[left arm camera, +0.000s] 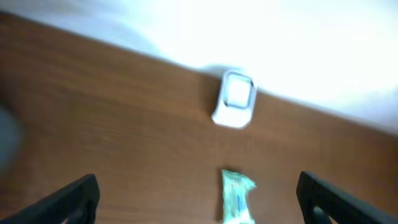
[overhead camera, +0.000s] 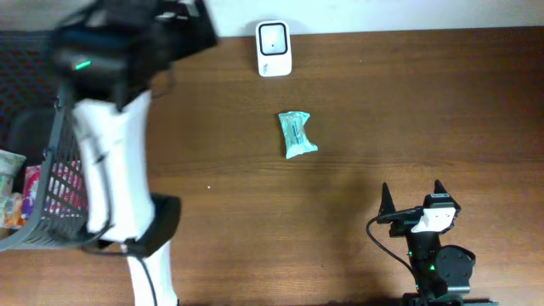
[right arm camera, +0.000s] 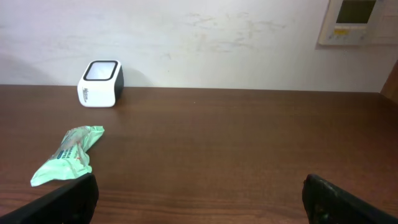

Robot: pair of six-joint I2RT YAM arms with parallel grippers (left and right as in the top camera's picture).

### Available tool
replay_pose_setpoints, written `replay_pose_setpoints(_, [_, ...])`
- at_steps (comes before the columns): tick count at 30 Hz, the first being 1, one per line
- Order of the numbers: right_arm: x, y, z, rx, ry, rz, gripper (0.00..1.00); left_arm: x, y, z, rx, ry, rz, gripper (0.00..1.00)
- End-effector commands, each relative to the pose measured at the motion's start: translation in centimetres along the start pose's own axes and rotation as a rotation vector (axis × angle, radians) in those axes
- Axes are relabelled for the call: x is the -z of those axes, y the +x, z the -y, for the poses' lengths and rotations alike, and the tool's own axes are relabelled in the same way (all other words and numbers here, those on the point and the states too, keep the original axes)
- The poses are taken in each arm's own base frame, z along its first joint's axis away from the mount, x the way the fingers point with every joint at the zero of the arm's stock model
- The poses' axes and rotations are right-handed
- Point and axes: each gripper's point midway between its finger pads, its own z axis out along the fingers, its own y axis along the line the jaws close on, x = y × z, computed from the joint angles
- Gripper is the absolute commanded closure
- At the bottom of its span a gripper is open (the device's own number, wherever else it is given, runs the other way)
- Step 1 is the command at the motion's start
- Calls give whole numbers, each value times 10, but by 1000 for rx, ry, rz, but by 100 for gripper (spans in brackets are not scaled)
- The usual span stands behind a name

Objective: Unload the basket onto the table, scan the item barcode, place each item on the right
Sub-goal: 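Place the green pack on the table center with the left gripper, then grasp the red-purple snack bag from the basket with the left gripper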

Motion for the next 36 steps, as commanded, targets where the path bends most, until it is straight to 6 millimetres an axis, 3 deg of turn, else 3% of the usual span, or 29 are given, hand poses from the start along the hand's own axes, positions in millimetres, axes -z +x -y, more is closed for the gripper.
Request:
replay_pose_setpoints(1, [0,4,0,-3,3,-6,1,33,-35,-64,-33,-110,106,1])
replay_pose_setpoints(4, [0,4,0,-3,3,-6,1,36,-50,-123,44,-221,122,1])
replay_pose_setpoints(8, [0,4,0,-3,3,-6,1,23,-47,-191,150,-320,39,1])
replay_pose_setpoints(12, [0,4,0,-3,3,-5,1,-10,-7,-263,295,-470,-166,1])
replay_pose_setpoints(14, [0,4,0,-3,3,-5,2,-20,17,-324,442,-598,-235,1])
replay_pose_setpoints(17, [0,4,0,-3,3,-6,1,-42,58,-366,517,-658,-366,1])
replay_pose_setpoints(18, [0,4,0,-3,3,-5,1,-47,64,-371,524,-663,-383,1])
replay_pose_setpoints(19, [0,4,0,-3,3,-5,1,-64,87,-382,538,-675,-440,1])
replay_pose_setpoints(22, [0,4,0,-3,3,-5,1,-92,128,-395,563,-691,-523,1])
replay_pose_setpoints(26, [0,4,0,-3,3,-5,1,-117,165,-407,620,-719,-553,1])
replay_pose_setpoints(29, [0,4,0,-3,3,-5,1,-124,169,-412,620,-718,-538,1])
replay_pose_setpoints(33, [0,4,0,-3,3,-5,1,-121,163,-433,706,-737,-467,1])
replay_pose_setpoints(36, [0,4,0,-3,3,-6,2,-128,158,-433,713,-711,-442,0])
